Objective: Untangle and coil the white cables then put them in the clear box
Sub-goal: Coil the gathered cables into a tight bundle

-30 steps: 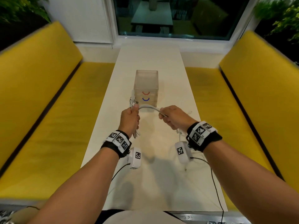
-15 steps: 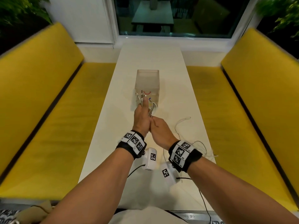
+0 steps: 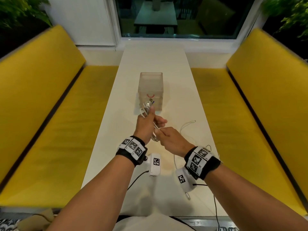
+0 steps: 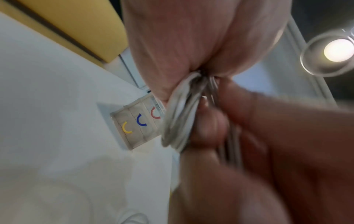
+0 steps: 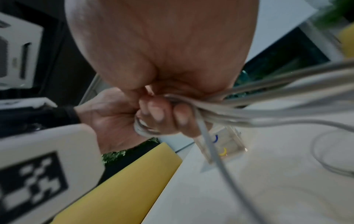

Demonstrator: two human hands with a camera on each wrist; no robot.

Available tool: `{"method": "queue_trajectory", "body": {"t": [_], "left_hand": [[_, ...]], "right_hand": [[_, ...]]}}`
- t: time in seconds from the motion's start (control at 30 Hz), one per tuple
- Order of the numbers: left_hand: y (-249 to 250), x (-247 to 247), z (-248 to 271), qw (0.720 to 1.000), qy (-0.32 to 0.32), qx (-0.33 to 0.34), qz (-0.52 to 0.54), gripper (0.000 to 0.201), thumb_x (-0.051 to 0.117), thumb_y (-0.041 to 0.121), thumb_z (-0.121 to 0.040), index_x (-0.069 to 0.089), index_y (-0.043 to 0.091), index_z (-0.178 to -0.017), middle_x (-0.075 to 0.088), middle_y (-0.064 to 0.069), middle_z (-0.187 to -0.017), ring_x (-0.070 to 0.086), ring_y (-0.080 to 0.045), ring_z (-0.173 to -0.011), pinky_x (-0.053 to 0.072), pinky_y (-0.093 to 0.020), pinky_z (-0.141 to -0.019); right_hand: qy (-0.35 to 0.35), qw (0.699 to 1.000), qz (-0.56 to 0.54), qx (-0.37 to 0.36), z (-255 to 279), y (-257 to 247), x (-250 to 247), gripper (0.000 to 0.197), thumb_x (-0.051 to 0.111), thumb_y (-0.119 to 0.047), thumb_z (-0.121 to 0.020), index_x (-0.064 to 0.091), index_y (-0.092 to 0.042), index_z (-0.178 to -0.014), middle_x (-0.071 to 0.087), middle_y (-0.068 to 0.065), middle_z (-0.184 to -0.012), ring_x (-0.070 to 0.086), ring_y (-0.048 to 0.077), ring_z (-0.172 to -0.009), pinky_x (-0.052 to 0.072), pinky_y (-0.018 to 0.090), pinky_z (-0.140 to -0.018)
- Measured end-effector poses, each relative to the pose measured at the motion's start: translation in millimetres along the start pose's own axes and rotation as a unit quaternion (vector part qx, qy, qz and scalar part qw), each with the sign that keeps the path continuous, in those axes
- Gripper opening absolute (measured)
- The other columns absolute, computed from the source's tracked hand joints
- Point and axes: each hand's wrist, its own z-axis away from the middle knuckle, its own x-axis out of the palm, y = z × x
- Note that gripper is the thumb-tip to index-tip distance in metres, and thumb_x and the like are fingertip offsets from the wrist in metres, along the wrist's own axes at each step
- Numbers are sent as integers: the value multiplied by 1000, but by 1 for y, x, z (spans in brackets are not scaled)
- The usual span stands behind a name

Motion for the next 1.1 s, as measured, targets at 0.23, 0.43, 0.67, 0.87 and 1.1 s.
{"method": "queue_trajectory", "body": {"t": [0.23,0.43,0.67,0.87,1.1], "left_hand": [[20,-11,0,992,30,-16,117,53,53,54,-98,38,21,-60,29,3,-50,32,-11,-39,32,-23,-39],[14,-13,-2,991,54,-16,123,54,57,57,-95,35,23,-59,24,3,-52,21,-10,-39,20,-19,-37],[18,-31,-7,992,61,-36,106,54,61,57,-93,31,25,-60,21,5,-52,17,-9,-40,16,-19,-37],[18,-33,-3,997,15,-51,-62,61,68,71,-78,31,25,-64,26,6,-52,21,-13,-43,20,-22,-41],[4,-5,7,973,-80,17,-215,61,58,82,-75,45,25,-59,35,7,-51,27,-12,-43,22,-27,-47]], "right_hand": [[-56,981,-171,69,26,36,-12,57,51,-55,-99,47,-8,-67,32,6,-57,27,19,-43,29,26,-42],[-81,977,-139,136,17,42,-23,53,57,-61,-93,45,-19,-64,30,1,-57,24,15,-44,22,24,-44],[-102,976,-80,173,10,40,-39,53,58,-65,-90,53,-16,-68,35,-3,-57,28,14,-49,26,28,-49],[-93,976,-45,192,-1,20,-53,37,44,-36,-100,58,-11,-76,37,-4,-55,24,11,-43,18,21,-43],[-131,982,4,135,-16,-37,-78,25,46,-23,-96,63,-10,-83,38,-5,-56,23,11,-46,16,23,-45]]}}
